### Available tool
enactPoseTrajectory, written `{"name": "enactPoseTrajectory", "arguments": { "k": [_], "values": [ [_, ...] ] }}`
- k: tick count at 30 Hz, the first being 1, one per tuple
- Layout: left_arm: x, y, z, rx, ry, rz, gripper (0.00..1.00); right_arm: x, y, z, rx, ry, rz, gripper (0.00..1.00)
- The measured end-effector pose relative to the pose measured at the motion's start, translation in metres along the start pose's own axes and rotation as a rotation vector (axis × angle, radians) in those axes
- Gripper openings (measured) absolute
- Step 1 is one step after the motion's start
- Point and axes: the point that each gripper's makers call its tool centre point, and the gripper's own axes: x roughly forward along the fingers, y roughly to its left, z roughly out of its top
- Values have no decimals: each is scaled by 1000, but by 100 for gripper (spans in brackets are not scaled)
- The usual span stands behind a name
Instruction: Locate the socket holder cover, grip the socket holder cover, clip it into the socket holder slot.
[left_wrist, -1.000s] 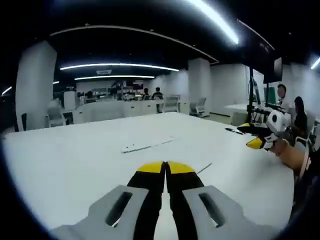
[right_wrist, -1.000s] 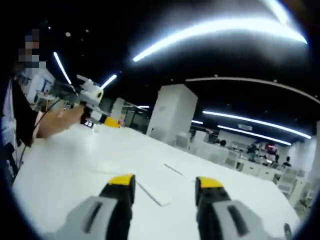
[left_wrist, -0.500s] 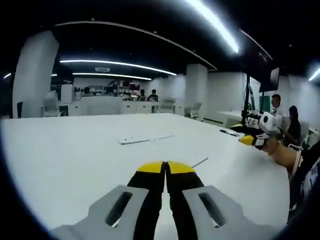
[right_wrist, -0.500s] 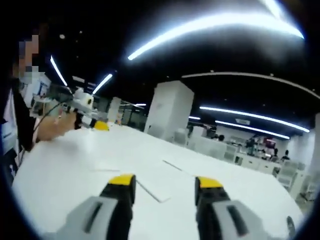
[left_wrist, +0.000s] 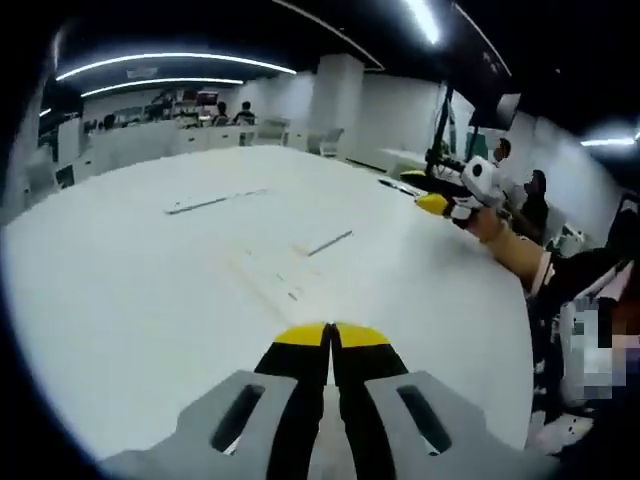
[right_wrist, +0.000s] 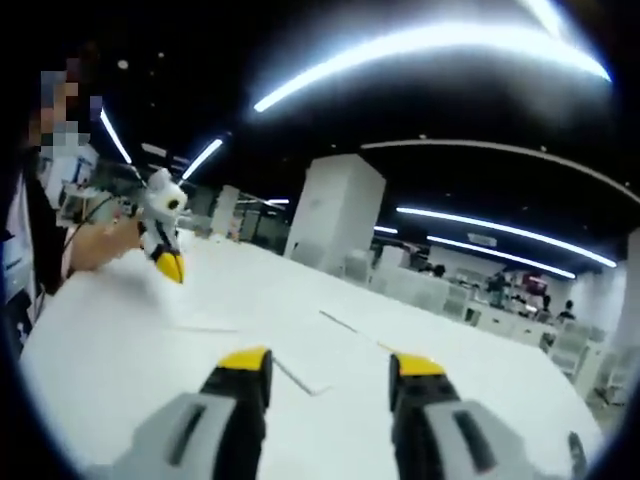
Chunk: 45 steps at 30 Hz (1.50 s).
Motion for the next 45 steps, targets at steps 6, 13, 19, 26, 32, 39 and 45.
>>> {"name": "enactPoseTrajectory", "arguments": {
  "k": [6, 13, 19, 26, 32, 39, 45],
  "values": [
    [14, -13, -19, 36, 99, -33, 3, 0, -2, 1, -7, 3, -8, 48],
    [21, -13, -30, 41, 160, -40, 3, 3, 0, 0, -12, 7, -2, 48],
    [23, -15, -36, 47, 184, -43, 3, 5, -1, -1, -17, 11, -3, 48],
    [22, -13, -35, 53, 184, -41, 3, 6, 1, -2, -20, 14, 1, 48],
    [23, -11, -37, 54, 196, -40, 3, 7, 1, -3, -23, 17, 2, 48],
    [23, -11, -38, 59, 197, -40, 3, 6, 1, -3, -27, 17, 4, 48],
    [27, -14, -39, 74, 183, -33, 3, 7, 1, -4, -34, 24, 6, 48]
  ]
}}
